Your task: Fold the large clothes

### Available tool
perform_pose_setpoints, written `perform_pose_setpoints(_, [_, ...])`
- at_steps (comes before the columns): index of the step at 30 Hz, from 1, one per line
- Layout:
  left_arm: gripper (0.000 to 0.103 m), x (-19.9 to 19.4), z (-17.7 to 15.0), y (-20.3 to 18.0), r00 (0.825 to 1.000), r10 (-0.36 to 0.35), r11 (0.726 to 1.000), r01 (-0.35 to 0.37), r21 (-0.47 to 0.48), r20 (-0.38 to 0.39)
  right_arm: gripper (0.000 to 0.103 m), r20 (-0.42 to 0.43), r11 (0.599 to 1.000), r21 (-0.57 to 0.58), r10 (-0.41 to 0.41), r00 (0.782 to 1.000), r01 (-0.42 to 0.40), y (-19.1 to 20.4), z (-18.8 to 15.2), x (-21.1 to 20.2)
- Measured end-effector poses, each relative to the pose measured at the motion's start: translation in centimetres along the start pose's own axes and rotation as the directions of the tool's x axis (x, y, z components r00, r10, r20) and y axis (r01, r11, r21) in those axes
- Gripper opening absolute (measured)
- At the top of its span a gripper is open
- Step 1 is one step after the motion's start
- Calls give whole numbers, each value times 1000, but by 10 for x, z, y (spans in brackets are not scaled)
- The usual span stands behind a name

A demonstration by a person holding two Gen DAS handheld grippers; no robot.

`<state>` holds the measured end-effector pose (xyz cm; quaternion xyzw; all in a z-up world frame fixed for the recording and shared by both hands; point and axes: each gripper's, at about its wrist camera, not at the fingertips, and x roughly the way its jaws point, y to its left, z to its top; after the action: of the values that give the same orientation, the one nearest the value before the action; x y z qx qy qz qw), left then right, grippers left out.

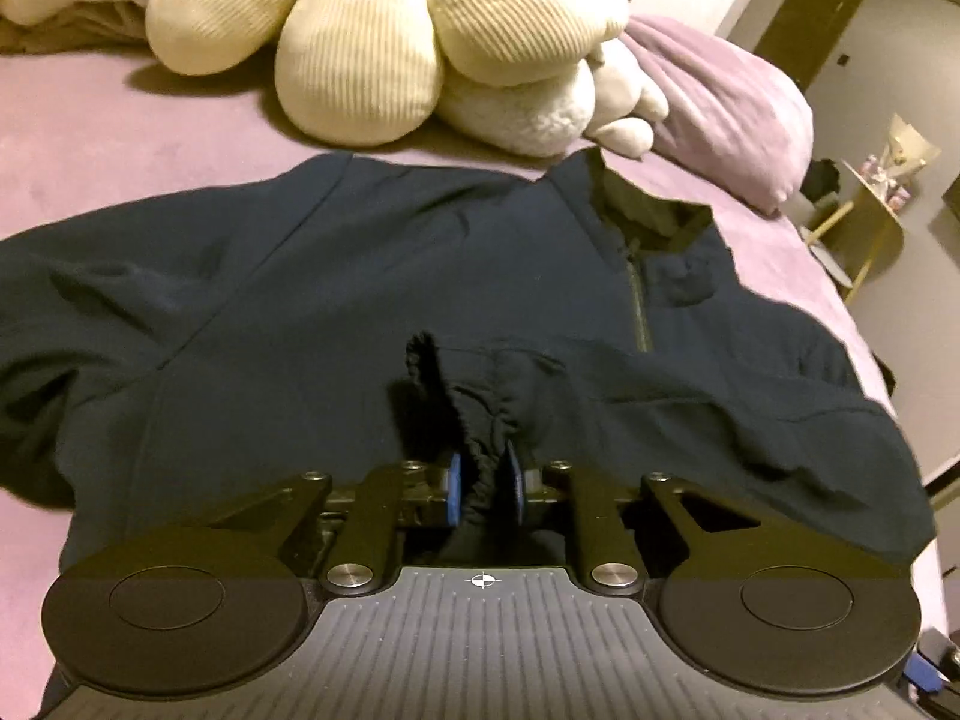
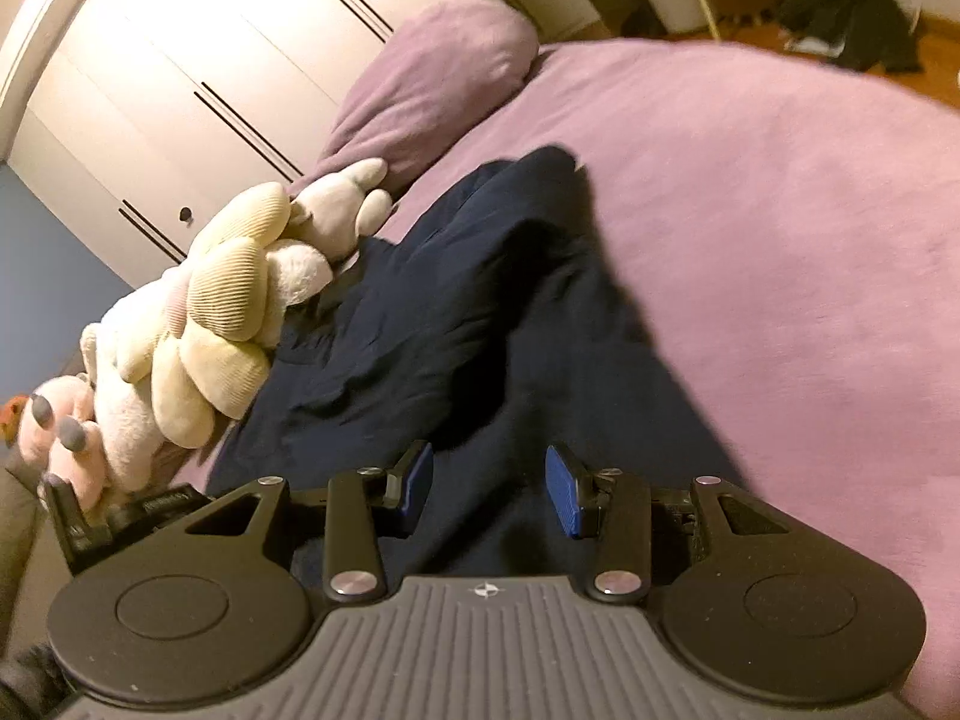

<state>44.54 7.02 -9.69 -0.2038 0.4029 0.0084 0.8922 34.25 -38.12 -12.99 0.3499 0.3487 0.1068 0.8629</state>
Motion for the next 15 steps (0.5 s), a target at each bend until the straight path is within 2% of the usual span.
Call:
perform_pose_setpoints(2, [12,-7,10,2,999,-27,1000,27,9,43,47,3,998,49,27,1000,-27,0,8,12])
perform_pose_setpoints(5, [12,-22,25,-5,993,-42,998,35,58,113,63,50,991,124,38,998,-44,-4,23,27])
perform_pose_setpoints(9, [12,-27,35,-20,987,-50,992,31,125,150,64,57,964,267,6,998,-21,-18,41,60])
perform_pose_setpoints(11, [12,-28,36,-27,985,-59,988,34,149,164,62,59,961,277,-12,998,-5,-18,49,71])
perform_pose_setpoints(14, [12,-22,35,-32,983,-79,985,51,163,166,16,60,977,201,-88,994,75,-9,64,77])
perform_pose_setpoints(15, [12,-18,33,-34,984,-84,984,57,168,159,11,85,976,210,-80,993,60,-10,67,73])
